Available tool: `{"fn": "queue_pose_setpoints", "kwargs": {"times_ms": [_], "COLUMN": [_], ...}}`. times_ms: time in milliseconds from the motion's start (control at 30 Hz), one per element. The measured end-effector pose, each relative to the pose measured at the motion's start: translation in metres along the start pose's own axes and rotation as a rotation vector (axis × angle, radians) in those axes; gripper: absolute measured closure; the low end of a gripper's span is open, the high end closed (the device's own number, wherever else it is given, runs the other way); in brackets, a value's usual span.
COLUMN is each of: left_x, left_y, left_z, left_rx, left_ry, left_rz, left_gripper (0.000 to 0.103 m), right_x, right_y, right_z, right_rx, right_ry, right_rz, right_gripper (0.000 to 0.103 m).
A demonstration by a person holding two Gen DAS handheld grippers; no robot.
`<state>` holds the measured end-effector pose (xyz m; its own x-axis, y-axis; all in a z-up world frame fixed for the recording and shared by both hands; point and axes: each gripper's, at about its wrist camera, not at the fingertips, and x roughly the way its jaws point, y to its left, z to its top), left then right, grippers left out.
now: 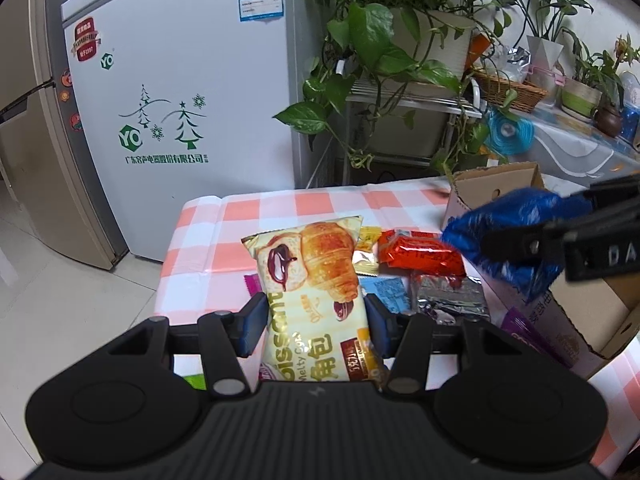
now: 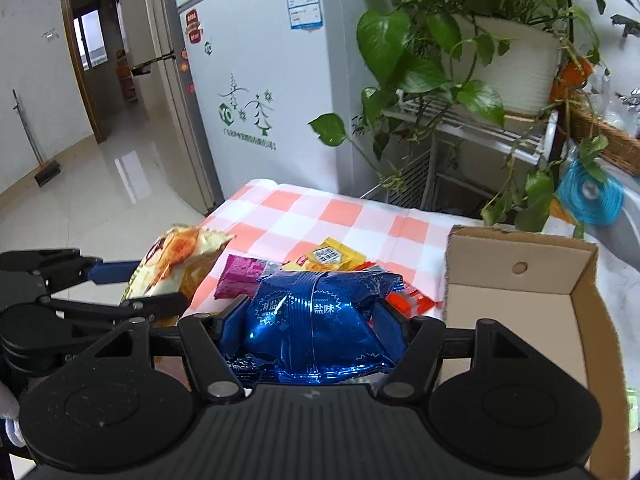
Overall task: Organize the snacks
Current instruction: 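Carry both bags to the cardboard box and release them inside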
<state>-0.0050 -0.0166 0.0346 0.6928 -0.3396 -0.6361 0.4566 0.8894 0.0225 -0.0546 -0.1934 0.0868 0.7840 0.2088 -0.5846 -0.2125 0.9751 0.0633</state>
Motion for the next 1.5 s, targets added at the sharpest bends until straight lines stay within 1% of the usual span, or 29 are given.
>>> {"fn": "queue_pose_setpoints", "kwargs": {"times_ms": [167,300,400,600,800,933,1133,1367,1500], "left_x": [-0.001,-0.007,-0.01,-0.015,-0.017,-0.018,-0.015,-0.003,0.005], "left_y": [-0.007,-0.015,-0.027,-0.062,-0.1,-0.126,-0.158,-0.188,-0.201], "left_z": [-0.005,-0.005,-0.002,0.005,0.011,0.013,0.015,0.017,0.02], "left_rx": [-0.016,-0.043,-0.031,0.006,0.052,0.09,0.132,0.155,0.146], "left_ry": [0.006,-0.002,-0.011,-0.024,-0.032,-0.033,-0.026,-0.002,0.011], "left_rz": [0.002,-0.007,-0.017,-0.067,-0.127,-0.168,-0.211,-0.254,-0.287], "left_gripper": [0.052,0.052,0.052,0.052,0.052,0.052,0.052,0.052,0.052], "right_x": [-0.011,-0.019,-0.025,-0.036,-0.048,-0.051,-0.057,-0.059,-0.059], "right_y": [-0.013,-0.026,-0.038,-0.063,-0.085,-0.093,-0.109,-0.121,-0.128], "right_z": [0.0,-0.001,0.0,0.0,0.003,0.004,0.003,0.002,0.0], "right_rx": [0.016,0.032,0.057,0.12,0.19,0.213,0.263,0.3,0.329], "right_ry": [-0.016,-0.018,-0.02,-0.024,-0.047,-0.052,-0.064,-0.07,-0.065], "right_rz": [-0.002,-0.034,-0.06,-0.12,-0.139,-0.15,-0.167,-0.182,-0.19], "right_gripper": [0.031,0.031,0.031,0.031,0.031,0.031,0.03,0.03,0.03]}}
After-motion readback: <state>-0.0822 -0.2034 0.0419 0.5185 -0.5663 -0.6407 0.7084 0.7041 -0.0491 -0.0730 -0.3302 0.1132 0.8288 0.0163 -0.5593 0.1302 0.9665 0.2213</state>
